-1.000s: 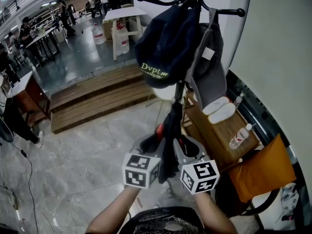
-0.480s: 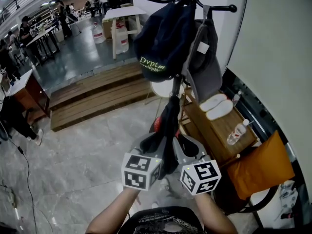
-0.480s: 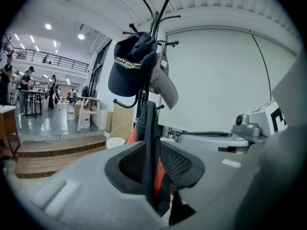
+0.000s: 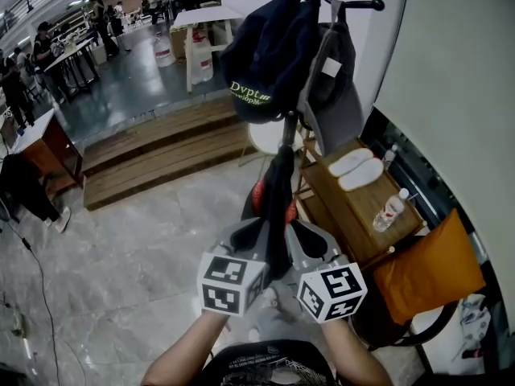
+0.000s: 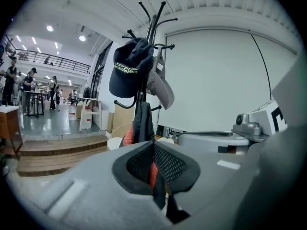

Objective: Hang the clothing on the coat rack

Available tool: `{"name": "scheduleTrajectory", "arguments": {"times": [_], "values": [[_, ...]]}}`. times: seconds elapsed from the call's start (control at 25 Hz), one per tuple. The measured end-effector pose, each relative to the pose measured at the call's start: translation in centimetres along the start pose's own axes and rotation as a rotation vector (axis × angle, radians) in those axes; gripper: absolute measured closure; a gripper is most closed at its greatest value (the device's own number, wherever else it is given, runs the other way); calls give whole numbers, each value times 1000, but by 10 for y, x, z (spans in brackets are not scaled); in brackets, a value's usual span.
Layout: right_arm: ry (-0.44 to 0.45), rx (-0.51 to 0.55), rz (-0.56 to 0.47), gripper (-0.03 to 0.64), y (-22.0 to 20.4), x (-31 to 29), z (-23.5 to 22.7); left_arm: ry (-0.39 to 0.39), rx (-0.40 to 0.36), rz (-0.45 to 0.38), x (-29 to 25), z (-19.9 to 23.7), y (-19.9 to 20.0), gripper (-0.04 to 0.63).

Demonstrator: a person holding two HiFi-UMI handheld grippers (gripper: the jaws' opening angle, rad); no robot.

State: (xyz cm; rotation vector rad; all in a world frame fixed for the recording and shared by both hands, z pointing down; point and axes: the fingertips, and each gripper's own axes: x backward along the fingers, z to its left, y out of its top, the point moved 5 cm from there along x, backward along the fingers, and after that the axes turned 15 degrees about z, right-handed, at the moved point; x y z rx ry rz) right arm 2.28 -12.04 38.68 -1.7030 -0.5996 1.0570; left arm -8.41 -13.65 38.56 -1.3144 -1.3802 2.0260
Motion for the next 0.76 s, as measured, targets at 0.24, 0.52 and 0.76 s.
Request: {"name": "scheduleTrajectory", "arguments": {"times": [0.24,0.52,0.76], "values": [[2,16,3,597,-2,6,3,3,3,-1,4,-4,-4,589],[12,24,6,598,-5,9,7,10,10,-6,8,-5,-7,589],[18,27,16,598,-10,11,14,12,18,-1,14,-6,-14,589]]}}
